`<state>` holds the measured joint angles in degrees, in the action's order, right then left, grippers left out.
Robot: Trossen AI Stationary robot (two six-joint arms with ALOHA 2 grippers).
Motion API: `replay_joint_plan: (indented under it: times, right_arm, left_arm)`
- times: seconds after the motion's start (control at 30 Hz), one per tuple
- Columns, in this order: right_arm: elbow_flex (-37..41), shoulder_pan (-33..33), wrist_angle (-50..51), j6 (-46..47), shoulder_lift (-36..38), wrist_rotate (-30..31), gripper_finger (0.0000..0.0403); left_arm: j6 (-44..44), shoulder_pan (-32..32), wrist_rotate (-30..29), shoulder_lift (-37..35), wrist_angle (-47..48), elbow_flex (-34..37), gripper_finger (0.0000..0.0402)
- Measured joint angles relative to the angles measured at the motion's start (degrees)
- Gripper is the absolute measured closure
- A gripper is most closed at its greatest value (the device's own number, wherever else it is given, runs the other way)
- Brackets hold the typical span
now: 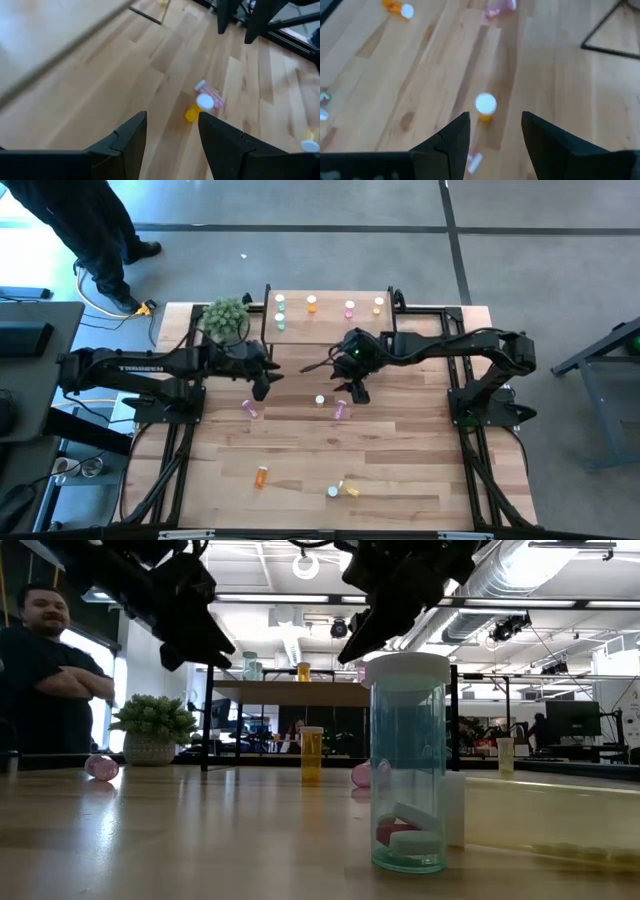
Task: Pick and place medicine bottles onto shelf by color
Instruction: Put the top orange pill bottle on the shelf aligned with the orange pill bottle
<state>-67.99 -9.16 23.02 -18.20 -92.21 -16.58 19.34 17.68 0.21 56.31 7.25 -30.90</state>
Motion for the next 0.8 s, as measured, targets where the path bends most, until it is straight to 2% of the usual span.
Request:
replay_joint_plan:
  times: [0.23,0.4,0.8]
  right_arm:
    - [0.0,3.7,-3.9,1.1,-2.3,0.3,0.0211]
    - [0.0,5.2,-7.9,1.7,-2.8,6.5,0.0188]
    - [-0.1,5.8,-8.6,4.4,-6.5,5.6,0.0185]
  left_arm:
    - [2.9,-2.9,0.0,0.0,-0.2,1.2,0.0232]
    - [3.0,-4.1,0.0,0.0,-0.6,1.2,0.0232]
    - [3.2,-4.8,0.0,0.0,-1.1,1.2,0.0232]
